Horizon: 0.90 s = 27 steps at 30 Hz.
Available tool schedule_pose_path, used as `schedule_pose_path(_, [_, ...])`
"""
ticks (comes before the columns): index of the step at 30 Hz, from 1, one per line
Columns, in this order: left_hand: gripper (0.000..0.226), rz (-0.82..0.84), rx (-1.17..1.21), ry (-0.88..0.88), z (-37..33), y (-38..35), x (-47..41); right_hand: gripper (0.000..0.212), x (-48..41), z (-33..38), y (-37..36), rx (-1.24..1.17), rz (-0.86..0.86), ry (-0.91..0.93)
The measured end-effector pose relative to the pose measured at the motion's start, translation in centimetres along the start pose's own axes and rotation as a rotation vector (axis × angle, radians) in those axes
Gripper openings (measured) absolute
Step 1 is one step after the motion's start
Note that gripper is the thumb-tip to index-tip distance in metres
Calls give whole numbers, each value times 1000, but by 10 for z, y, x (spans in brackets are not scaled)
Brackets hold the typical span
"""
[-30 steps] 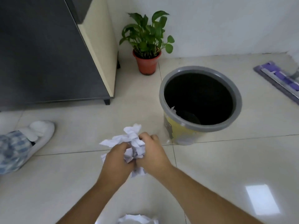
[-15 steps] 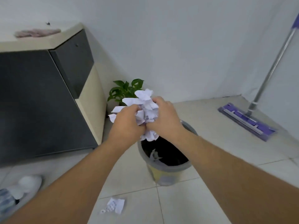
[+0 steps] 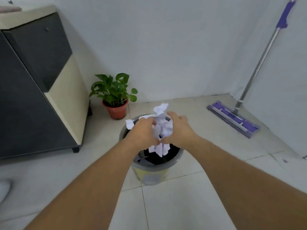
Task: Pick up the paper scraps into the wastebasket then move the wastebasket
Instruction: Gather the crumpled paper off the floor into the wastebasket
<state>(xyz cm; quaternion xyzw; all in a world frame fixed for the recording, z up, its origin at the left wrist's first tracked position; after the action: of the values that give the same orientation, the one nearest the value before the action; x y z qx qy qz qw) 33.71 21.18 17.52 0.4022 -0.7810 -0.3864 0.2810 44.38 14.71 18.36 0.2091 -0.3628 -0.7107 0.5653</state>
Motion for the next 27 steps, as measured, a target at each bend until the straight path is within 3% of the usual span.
schedule_pose_path(2, [72,45,-83,-5,12,-5,6,102,4,-12,-11,71,37,-73])
schedule_pose_path(4, [72,42,-39,-11,19,1,15,101,8,-15,-11,132,-58,-102])
schedule_pose_path(7, [50,-55,160,68,45,32,32,73,21,5,-19,114,-244,-35])
schedule_pose_path(9, [39,-154,137,139,82,54,45,51,34,30,-38,35,-301,64])
schedule_pose_path(12, [42,-181,32,282,158,61,70,27,57,72,-88,-14,-288,243])
schedule_pose_path(15, [54,-55,-28,436,237,24,104,20,76,78,-162,8,-122,315])
schedule_pose_path(19, [72,186,-35,516,303,-57,150,35,113,13,-272,51,172,136])
schedule_pose_path(23, [93,323,-64,514,334,-125,171,55,168,-47,-355,53,435,-73])
schedule_pose_path(27, [90,393,-178,449,332,-161,166,58,210,-69,-400,53,553,-144])
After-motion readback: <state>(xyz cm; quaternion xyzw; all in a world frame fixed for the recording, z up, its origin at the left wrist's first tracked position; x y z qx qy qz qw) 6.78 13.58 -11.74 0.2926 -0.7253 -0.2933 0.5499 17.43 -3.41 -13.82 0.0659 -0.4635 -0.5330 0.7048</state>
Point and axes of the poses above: each hand's wrist, its own x-axis away from the middle knuckle, its own y-axis out of the back of the hand, z = x × y, the point moved 10 cm from there along -x, towards the middle knuckle, and after that the axes turned 6 degrees about y, right-handed, at the moved point
